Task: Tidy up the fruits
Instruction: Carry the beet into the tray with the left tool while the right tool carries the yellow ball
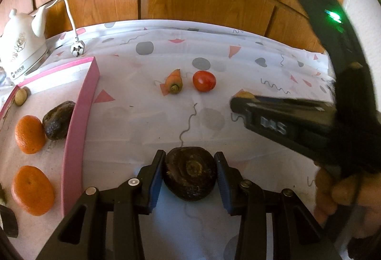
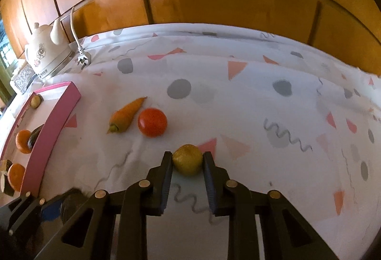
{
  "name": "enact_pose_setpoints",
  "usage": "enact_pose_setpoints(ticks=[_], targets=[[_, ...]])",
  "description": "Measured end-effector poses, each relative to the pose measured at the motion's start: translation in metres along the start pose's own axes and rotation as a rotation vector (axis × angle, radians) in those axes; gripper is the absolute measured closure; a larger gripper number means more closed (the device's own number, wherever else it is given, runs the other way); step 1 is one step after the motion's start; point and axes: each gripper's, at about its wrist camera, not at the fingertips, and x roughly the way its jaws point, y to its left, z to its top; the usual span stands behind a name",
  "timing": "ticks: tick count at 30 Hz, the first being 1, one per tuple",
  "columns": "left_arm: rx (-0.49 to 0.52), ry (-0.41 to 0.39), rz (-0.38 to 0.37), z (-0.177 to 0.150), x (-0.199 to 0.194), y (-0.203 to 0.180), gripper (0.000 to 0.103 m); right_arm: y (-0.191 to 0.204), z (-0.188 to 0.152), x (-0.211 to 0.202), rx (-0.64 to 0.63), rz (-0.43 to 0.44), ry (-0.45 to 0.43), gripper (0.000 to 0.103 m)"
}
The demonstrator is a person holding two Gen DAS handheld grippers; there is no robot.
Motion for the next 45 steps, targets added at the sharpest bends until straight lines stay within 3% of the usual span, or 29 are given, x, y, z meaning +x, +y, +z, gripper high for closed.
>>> enact_pose_setpoints(ticks=[13, 23, 32, 45], targets=[[0.012, -0.005, 0.005, -0.001, 0.000, -0.002, 0.061, -0.004, -0.053, -0.038, 0.053, -0.042, -0.029, 0.078], [0.056, 0.020, 0.025, -0.001, -0.003, -0.006, 0.062, -0.001, -0.054, -0.037, 0.048, -0.065, -0.043, 0.078], [0.034, 0.053, -0.013, -0.006, -0.018, -0.002, 0.062, 0.004, -0.054, -0.037, 0.032, -0.093, -0.039, 0.078], [0.024, -0.016, -0.016, -0.001, -0.070, 0.020, 0.062, 0.021, -0.061, -0.047, 0.013, -0.101, -0.025, 0.078]])
